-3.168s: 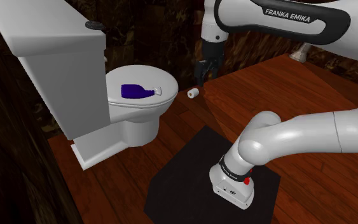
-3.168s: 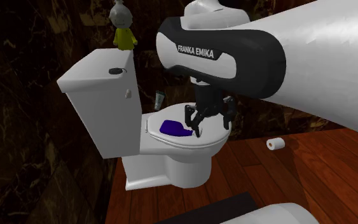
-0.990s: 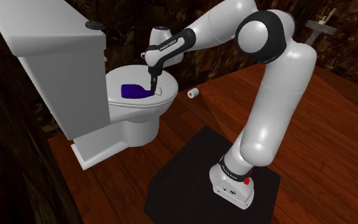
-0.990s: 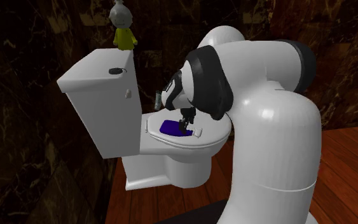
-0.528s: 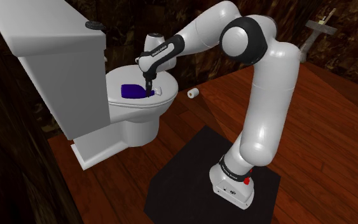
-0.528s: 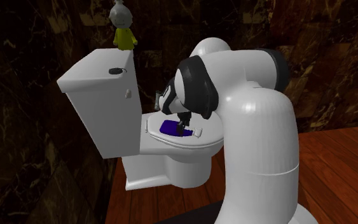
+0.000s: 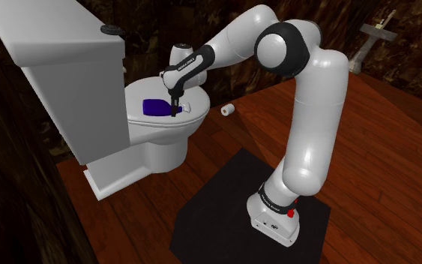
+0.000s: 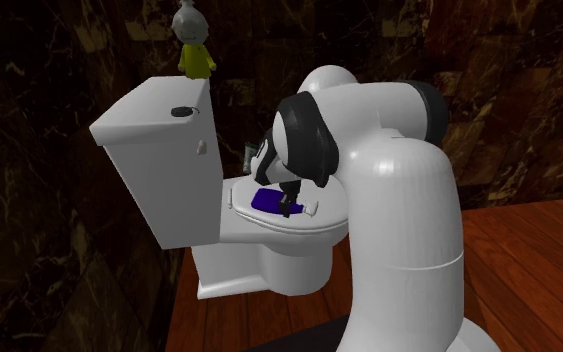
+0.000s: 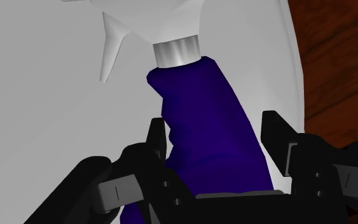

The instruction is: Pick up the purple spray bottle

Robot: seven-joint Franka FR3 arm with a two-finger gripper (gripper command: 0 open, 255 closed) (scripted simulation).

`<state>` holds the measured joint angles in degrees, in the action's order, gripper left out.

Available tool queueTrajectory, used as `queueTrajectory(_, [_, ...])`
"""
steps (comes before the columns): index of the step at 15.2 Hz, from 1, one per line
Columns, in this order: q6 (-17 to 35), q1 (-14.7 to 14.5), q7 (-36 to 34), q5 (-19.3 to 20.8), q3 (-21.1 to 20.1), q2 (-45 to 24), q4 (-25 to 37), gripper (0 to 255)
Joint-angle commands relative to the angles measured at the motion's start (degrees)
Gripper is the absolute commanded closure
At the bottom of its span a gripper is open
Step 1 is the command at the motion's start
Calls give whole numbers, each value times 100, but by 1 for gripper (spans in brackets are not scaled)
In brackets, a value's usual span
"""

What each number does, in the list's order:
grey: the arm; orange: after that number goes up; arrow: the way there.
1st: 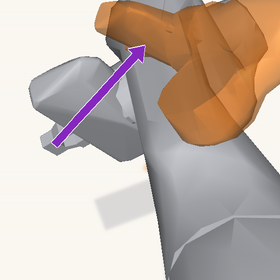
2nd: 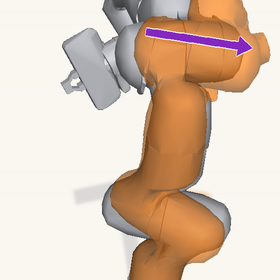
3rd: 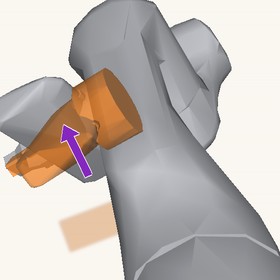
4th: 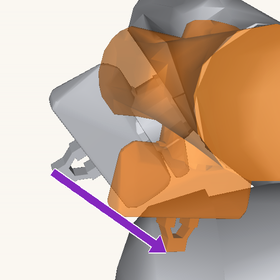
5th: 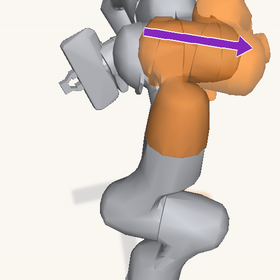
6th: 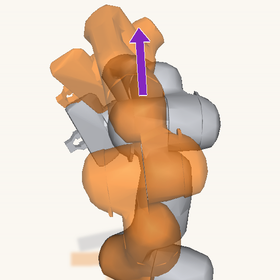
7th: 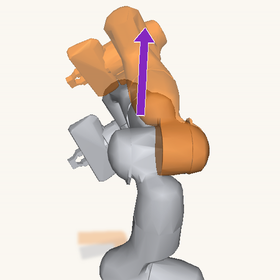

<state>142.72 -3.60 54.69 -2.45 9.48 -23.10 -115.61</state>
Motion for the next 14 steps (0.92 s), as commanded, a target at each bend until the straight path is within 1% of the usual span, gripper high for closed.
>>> queueTrajectory(1, [7, 0, 0, -1, -2, -7, 2, 255])
queueTrajectory(6, [14, -9, -11, 0, -4, -6, -7, 255])
queueTrajectory(14, [-486, -50, -57, 91, 47, 411, 81, 255])
